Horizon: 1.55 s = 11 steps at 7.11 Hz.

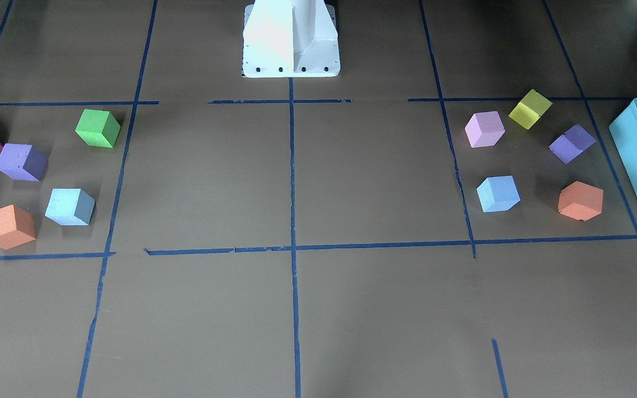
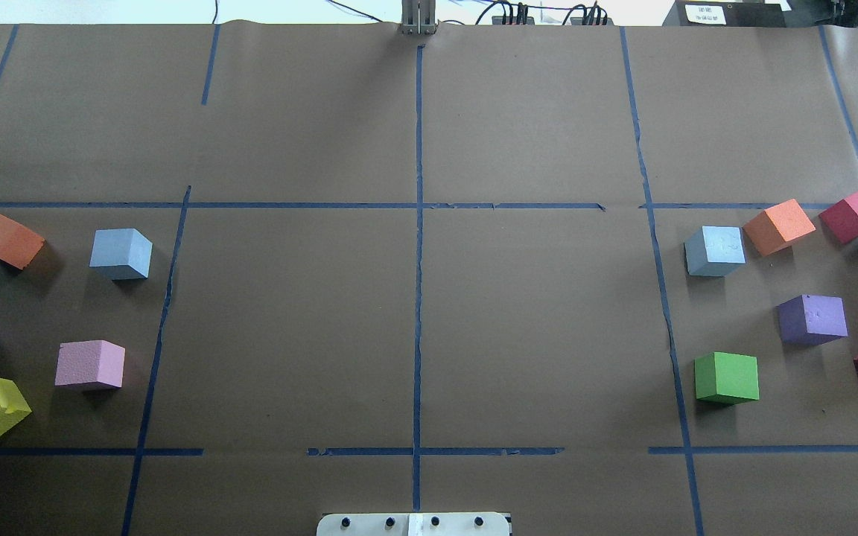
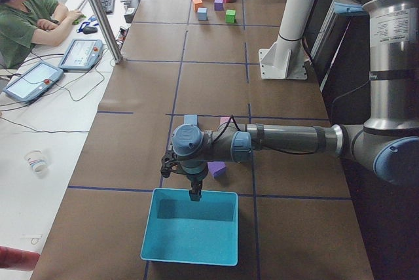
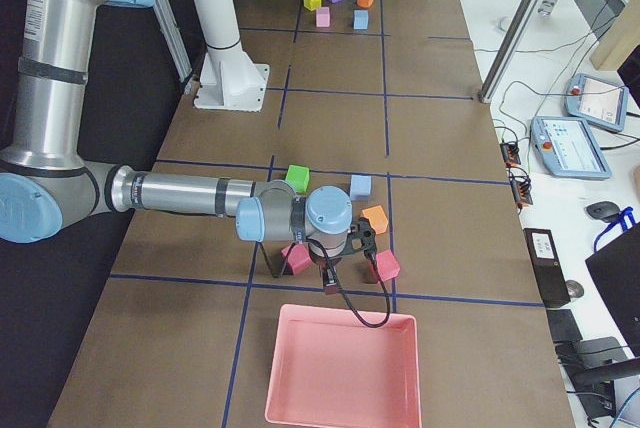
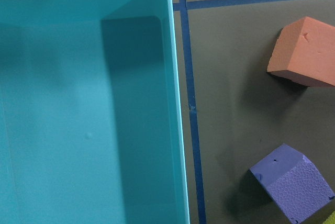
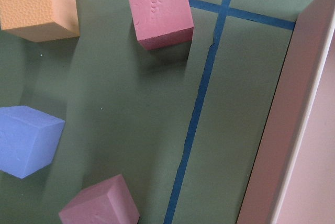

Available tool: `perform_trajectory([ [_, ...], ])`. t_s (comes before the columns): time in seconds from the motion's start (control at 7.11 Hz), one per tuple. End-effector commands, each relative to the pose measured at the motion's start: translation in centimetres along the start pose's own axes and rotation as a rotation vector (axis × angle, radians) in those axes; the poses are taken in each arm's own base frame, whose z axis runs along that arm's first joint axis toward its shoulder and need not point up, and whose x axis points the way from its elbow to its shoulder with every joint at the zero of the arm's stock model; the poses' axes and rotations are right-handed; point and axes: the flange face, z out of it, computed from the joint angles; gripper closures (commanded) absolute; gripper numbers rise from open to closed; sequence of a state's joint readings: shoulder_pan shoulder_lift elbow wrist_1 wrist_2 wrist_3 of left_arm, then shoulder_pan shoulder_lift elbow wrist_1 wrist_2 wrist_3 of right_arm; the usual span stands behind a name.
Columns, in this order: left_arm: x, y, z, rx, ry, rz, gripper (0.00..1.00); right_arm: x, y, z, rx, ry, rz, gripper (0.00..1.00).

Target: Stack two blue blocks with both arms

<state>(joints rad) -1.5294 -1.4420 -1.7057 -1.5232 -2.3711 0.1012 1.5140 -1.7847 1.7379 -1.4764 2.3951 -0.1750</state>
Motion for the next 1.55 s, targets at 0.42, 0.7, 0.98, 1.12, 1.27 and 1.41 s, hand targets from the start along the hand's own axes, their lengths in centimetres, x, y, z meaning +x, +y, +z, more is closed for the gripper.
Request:
perform_trajectory([
  [0.42,-0.1,0.1,0.1,-0.002,0.001,-0.002,0.00,-7.1,-5.6,-2.1,0.065,-0.038,0.076,0.00],
  [0.7,-0.1,0.1,0.1,-0.001,0.002,0.001,0.00,-16.2,-12.8,-2.8,0.121,-0.084,0.096,0.00],
  [0.98,0.0,-0.1,0.0,0.001,0.002,0.003,0.00,-24.6,-16.6,0.9,0.109,-0.031,0.199,0.00],
  [1.12,0.0,-0.1,0.0,0.001,0.002,0.003,0.00,-27.6,-16.9,3.7,0.103,0.017,0.213,0.00],
  [1.27,0.1,-0.1,-0.1,0.002,0.002,0.004,0.00,-30.2,-17.4,6.1,0.115,0.072,0.214,0.00],
  [1.41,0.0,-0.1,0.0,0.001,0.002,0.003,0.00,-30.7,-17.2,7.0,0.106,0.081,0.206,0.00],
])
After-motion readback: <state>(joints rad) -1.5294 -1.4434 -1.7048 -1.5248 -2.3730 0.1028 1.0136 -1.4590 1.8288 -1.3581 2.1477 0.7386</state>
